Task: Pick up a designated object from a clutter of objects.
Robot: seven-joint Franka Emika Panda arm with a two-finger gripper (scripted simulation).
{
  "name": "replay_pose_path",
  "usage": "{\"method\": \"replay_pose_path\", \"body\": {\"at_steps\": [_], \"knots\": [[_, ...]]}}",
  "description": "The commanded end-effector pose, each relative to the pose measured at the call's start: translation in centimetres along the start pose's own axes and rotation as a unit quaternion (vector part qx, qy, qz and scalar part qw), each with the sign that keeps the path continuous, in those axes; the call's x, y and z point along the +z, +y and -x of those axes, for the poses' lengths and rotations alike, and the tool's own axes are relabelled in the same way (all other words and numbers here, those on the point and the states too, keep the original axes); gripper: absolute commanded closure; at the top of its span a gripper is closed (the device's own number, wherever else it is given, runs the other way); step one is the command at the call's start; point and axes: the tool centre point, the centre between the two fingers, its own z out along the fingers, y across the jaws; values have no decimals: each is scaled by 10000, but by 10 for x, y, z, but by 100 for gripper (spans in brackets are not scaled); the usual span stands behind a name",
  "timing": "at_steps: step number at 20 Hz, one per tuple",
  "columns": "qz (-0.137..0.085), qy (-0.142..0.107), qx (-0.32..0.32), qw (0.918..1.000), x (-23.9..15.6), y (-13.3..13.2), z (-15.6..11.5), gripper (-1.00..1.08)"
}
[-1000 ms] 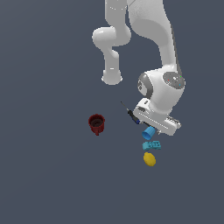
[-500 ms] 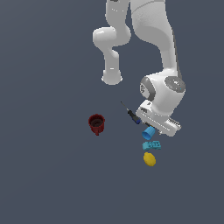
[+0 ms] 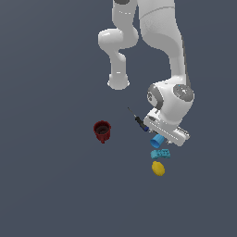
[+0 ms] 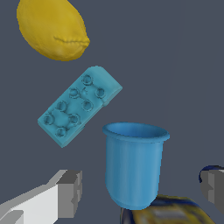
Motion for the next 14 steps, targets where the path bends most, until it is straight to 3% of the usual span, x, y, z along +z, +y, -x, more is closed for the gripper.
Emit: {"method": "replay_pose_path", "body": {"at_steps": [1, 10, 11, 14], "knots": [[4, -2, 3, 10000, 12, 1, 1, -92], [3, -2, 13, 10000, 36, 0, 0, -92], [3, -2, 13, 10000, 36, 0, 0, 108], [3, -2, 13, 10000, 36, 0, 0, 108]]}}
